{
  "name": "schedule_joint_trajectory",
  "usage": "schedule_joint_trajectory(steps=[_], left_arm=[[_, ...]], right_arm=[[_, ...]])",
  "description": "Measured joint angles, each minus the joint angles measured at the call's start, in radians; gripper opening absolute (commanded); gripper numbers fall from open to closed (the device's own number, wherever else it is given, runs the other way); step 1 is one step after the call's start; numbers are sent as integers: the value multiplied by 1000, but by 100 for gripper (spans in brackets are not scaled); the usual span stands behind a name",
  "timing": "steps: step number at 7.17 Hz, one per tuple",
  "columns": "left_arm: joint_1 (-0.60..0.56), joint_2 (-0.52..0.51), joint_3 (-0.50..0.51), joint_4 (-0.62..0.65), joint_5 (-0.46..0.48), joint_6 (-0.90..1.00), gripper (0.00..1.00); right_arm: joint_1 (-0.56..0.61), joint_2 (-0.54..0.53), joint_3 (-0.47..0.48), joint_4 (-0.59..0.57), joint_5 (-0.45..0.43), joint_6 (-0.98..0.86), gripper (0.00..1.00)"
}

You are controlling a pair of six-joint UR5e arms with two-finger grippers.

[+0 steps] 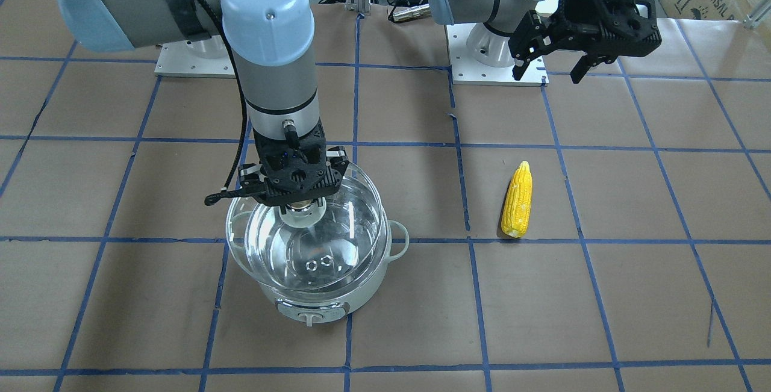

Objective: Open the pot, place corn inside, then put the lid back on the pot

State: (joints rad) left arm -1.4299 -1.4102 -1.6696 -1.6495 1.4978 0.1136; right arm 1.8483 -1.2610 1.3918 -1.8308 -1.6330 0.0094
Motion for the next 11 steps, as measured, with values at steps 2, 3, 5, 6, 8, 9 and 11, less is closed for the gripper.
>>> schedule_joint_trajectory(steps=[2,3,5,6,8,9,11], left_arm=[[8,-32,-64,82,5,102,100],[26,-46,-125,160,5,157,100],[75,-85,-237,325,7,290,100],[88,-113,-266,393,8,331,100],[96,-196,-284,514,10,353,100],[96,-246,-289,576,10,354,100],[95,-333,-327,718,10,352,100]], right_arm=[[-51,-27,-124,148,-56,-12,43],[-103,-50,-162,224,-55,-33,43],[-225,-104,-182,360,20,-75,43],[-269,-119,-182,405,58,-82,43],[-297,-128,-178,430,74,-86,43],[-300,-129,-178,432,73,-86,43],[-298,-133,-177,430,66,-82,43]])
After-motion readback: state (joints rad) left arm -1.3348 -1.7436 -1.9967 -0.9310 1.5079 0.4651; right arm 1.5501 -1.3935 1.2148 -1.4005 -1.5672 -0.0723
